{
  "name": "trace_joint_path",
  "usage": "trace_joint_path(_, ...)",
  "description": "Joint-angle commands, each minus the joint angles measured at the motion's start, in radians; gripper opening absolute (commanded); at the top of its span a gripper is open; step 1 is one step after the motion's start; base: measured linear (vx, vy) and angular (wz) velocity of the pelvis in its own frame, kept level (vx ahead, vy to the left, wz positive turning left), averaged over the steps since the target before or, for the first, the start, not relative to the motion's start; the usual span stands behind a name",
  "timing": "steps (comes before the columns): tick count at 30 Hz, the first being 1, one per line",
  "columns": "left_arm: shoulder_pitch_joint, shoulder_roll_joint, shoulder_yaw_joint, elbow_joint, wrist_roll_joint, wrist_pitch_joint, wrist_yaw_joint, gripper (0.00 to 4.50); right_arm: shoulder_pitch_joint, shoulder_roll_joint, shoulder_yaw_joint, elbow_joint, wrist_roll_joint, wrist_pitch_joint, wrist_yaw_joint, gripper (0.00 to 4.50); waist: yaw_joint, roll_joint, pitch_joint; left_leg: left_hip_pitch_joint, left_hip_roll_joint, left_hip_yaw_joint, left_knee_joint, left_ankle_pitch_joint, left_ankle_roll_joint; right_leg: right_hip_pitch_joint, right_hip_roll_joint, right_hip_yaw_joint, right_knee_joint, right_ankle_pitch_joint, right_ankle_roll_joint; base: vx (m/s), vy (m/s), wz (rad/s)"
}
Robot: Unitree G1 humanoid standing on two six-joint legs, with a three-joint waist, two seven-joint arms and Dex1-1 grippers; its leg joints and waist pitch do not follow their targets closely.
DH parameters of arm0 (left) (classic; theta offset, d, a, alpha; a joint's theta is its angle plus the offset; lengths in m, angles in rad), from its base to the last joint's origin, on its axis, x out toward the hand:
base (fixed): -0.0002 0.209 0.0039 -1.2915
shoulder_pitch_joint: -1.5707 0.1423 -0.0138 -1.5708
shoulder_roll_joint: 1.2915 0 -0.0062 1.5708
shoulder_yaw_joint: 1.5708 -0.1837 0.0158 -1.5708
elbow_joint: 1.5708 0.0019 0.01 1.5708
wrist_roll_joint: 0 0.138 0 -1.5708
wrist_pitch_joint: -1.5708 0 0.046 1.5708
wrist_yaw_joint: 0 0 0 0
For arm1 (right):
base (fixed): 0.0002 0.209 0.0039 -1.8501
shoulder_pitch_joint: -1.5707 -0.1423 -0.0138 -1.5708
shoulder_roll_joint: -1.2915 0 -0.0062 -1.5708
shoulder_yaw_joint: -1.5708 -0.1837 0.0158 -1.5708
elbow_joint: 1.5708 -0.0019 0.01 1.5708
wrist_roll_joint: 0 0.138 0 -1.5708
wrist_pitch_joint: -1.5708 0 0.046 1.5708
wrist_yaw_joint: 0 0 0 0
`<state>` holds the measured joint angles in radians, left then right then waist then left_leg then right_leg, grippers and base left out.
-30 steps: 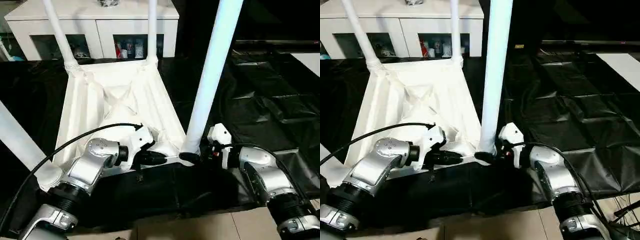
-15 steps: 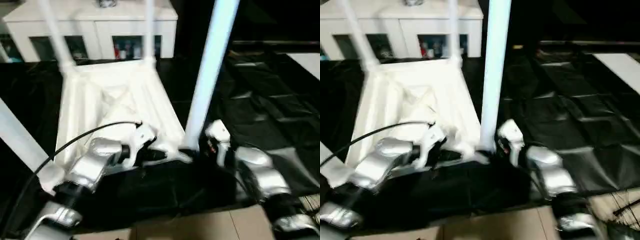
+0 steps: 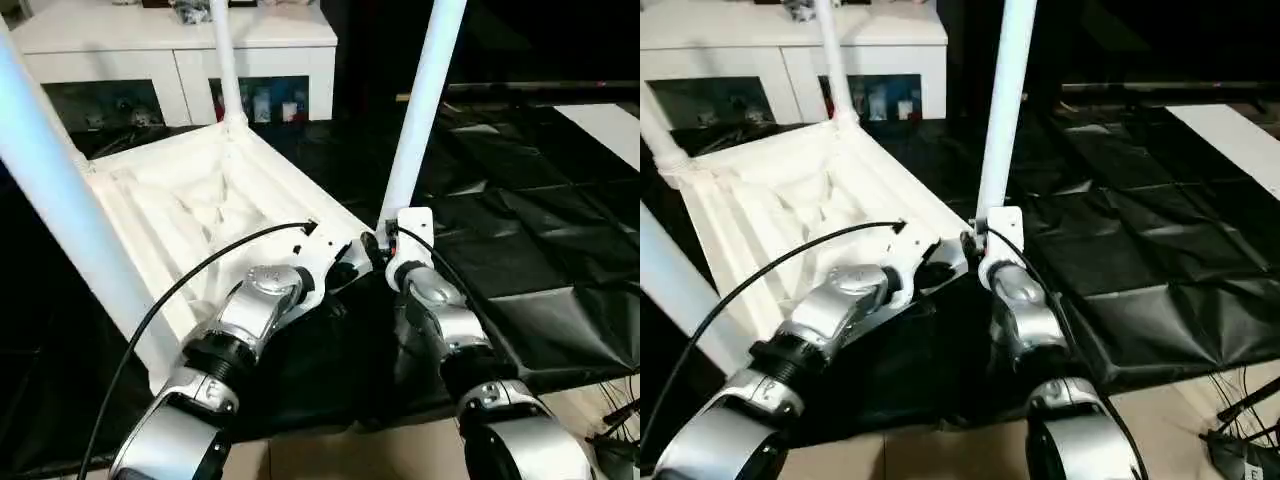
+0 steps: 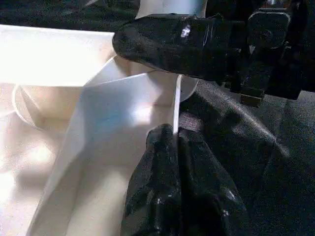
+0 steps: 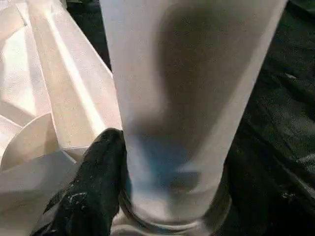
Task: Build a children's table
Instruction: Rotate leg to tighten
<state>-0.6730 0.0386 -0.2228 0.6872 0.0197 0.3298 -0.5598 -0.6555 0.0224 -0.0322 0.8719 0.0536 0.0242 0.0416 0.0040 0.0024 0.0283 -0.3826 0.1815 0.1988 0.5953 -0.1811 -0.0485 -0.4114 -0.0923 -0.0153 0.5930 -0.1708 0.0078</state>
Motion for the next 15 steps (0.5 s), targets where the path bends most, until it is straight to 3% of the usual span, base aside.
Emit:
trace_joint_path(1, 0.004, 0.0, 0.014, 0.049, 0.016, -0.017, 0.047, 0.0, 0.028, 0.067, 0.037, 0.033, 0.0, 0.009, 0.04, 3.19, 0.002, -0.007, -0.05, 0.014, 0.031, -0.018, -0.082, -0.314, 0.026, 0.032, -0.032, 0.014, -0.077, -0.248, -0.176, 0.0, 0.0, 0.0)
trace_joint_path(5, 0.008, 0.012, 0.004, 0.054, 0.014, -0.041, 0.023, 0.0, 0.021, 0.064, 0.032, 0.044, 0.011, -0.019, 0.065, 3.53, -0.005, -0.004, -0.047, 0.007, 0.031, -0.025, -0.089, -0.348, 0.016, 0.034, -0.034, 0.011, -0.082, -0.331, -0.153, 0.0, 0.0, 0.0)
trace_joint_path(6, 0.011, 0.016, 0.004, 0.05, 0.015, -0.041, 0.017, 0.0, 0.019, 0.057, 0.041, 0.044, -0.002, -0.027, 0.063, 3.76, -0.01, -0.004, -0.047, 0.011, 0.033, -0.024, -0.089, -0.363, 0.01, 0.029, -0.032, 0.011, -0.083, -0.325, -0.157, 0.0, 0.0, 0.0)
trace_joint_path(9, 0.032, 0.044, -0.006, 0.008, 0.017, -0.044, -0.027, 0.0, 0.018, 0.009, 0.063, 0.019, -0.043, -0.065, 0.098, 3.87, -0.016, -0.004, -0.046, 0.012, 0.033, -0.024, -0.088, -0.389, 0.008, 0.028, -0.032, 0.012, -0.085, -0.339, -0.164, 0.0, 0.0, 0.0)
trace_joint_path(15, 0.076, 0.101, -0.016, -0.07, 0.005, -0.042, -0.099, 0.0, 0.069, -0.109, 0.111, -0.111, -0.069, -0.137, 0.277, 3.99, -0.011, -0.007, -0.05, 0.007, 0.035, -0.018, -0.081, -0.324, 0.046, 0.033, -0.033, 0.014, -0.078, -0.245, -0.189, 0.0, 0.0, 0.0)
